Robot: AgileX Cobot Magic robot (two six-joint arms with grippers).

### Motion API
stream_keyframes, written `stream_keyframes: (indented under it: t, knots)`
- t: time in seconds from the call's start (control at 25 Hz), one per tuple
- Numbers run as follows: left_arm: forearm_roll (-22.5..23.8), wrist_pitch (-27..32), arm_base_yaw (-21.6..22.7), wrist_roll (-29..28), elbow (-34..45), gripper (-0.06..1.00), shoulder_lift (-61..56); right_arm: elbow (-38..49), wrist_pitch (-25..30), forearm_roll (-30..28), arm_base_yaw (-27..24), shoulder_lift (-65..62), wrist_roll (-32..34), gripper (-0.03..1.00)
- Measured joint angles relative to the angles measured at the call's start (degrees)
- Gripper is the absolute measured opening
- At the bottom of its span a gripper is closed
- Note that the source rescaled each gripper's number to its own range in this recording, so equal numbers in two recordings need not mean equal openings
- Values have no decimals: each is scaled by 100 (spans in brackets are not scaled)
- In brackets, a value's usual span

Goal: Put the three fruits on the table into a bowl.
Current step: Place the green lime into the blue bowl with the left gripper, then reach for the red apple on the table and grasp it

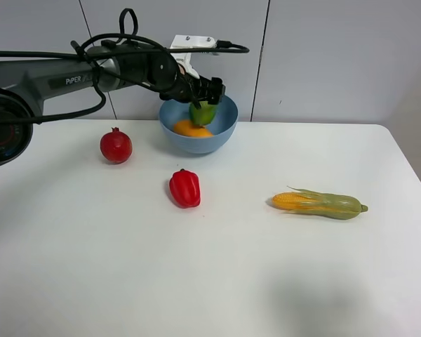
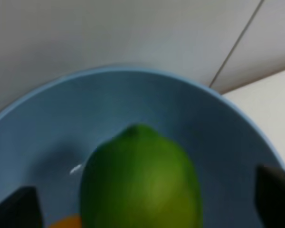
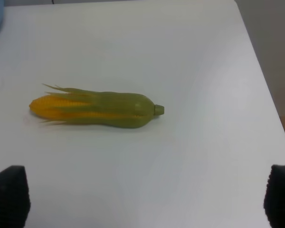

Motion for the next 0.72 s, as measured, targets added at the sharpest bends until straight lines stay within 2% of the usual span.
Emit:
stream_keyframes:
  t: [0.08,0.16,0.32,0.48,0.72]
  knots:
    - [0,2,0,-83,-11,93,0,0,0,0,0,0,0,100]
    - [0,144,0,-104,-11,97,-57,0,0,0,0,0,0,100]
    - [77,1024,46,-123,-11,97,-451,0,0,0,0,0,0,100]
    - [101,1878,349,-283,-11,97,-1004,0,0,0,0,0,0,100]
    - [118,2406,1052,-639,106,97,-1155,0,0,0,0,0,0,100]
